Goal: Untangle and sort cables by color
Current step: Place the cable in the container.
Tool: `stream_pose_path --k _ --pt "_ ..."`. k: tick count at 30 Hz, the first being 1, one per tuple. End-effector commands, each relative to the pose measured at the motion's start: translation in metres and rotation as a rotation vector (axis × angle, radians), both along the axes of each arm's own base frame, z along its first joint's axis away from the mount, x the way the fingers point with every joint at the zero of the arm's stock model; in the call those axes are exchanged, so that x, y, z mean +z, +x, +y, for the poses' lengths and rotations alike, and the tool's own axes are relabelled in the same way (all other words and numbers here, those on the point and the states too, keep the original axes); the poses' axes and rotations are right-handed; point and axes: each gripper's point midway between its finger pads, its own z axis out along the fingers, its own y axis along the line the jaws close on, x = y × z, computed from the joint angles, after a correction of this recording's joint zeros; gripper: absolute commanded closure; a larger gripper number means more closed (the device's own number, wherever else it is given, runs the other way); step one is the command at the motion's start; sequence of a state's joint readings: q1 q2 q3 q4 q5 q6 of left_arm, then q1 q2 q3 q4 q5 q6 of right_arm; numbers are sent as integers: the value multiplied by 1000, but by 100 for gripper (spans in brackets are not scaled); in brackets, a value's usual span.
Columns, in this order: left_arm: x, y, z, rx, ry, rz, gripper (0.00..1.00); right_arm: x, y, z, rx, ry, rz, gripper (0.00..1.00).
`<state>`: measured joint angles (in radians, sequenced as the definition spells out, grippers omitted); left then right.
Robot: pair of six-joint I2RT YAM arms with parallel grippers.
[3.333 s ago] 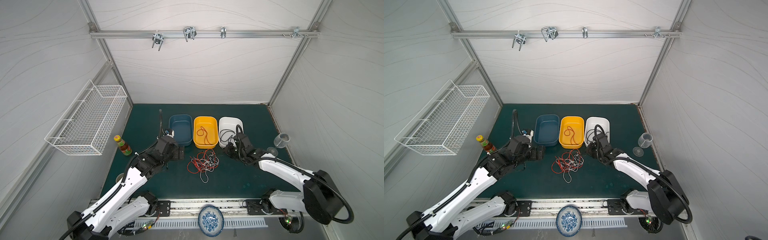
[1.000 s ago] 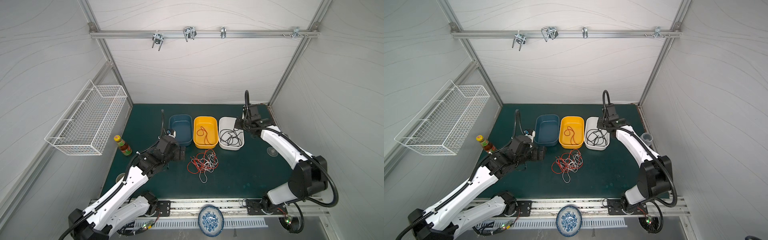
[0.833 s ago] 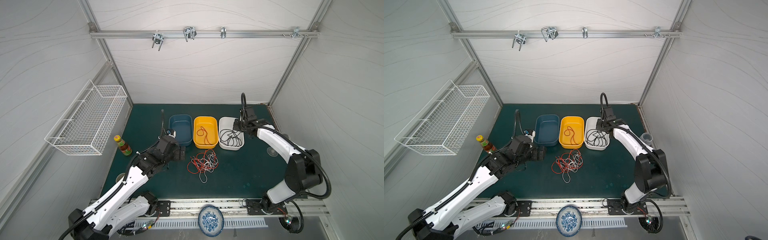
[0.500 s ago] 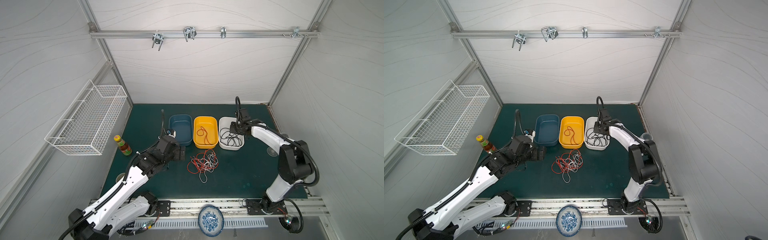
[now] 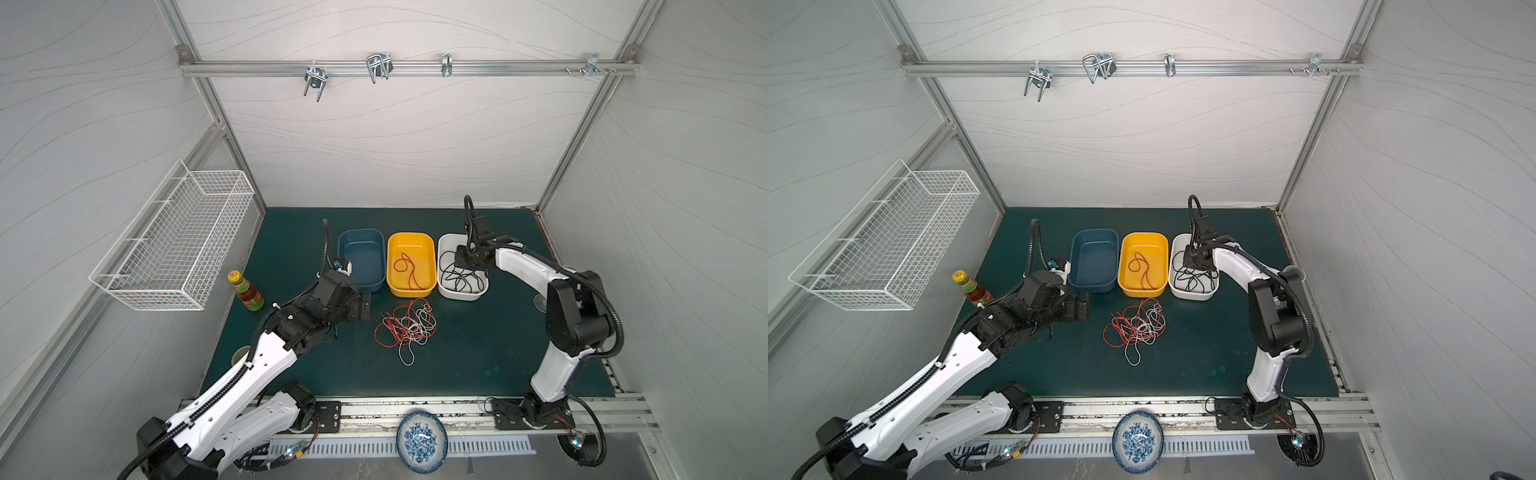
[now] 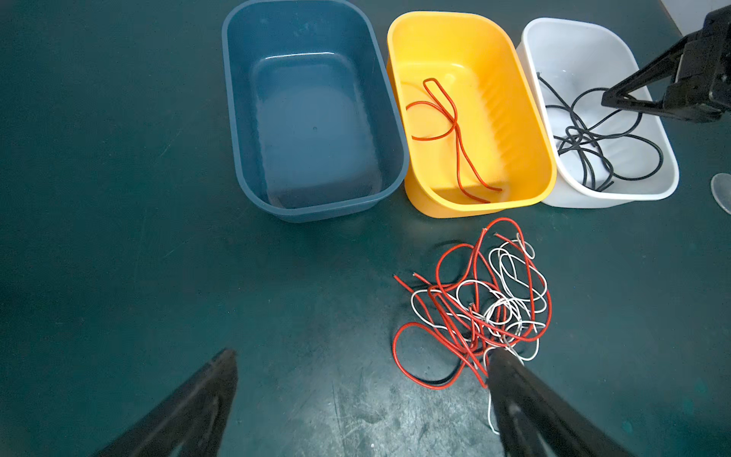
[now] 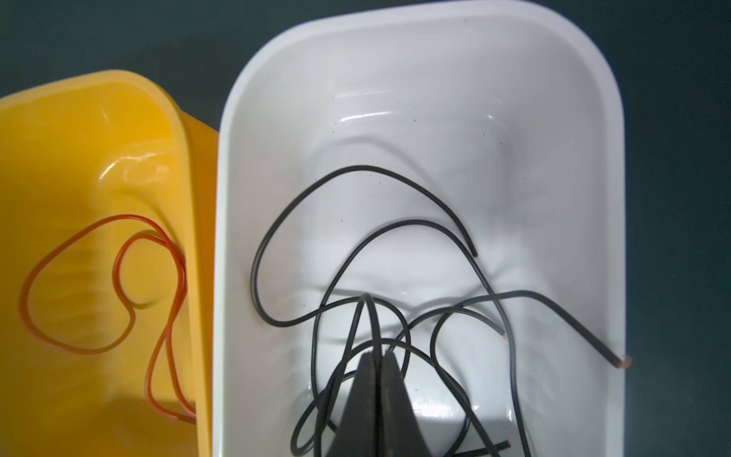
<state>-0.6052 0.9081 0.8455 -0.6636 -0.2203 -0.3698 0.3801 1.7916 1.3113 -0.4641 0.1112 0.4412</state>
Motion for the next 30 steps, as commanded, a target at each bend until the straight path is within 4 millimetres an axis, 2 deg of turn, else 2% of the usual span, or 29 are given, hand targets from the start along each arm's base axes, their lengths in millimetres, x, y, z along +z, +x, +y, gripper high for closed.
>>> stream_pose_path --k 1,8,12,23,27,30 --pt "11 5 -5 -9 -18 -38 0 -2 -8 2 8 -9 35 92" --pt "11 5 -6 -11 -20 -35 1 12 -11 1 7 -5 15 81" --pt "11 5 -6 -12 -21 -36 0 20 -13 0 4 -8 3 78" --pt "11 5 -6 -15 -23 -34 0 50 -21 -9 -10 -20 -43 63" --pt "11 5 -6 -16 -23 -34 1 66 -25 -11 -10 -15 -74 57" --pt "10 5 -7 -18 -23 -31 0 86 -32 -5 24 4 -129 50"
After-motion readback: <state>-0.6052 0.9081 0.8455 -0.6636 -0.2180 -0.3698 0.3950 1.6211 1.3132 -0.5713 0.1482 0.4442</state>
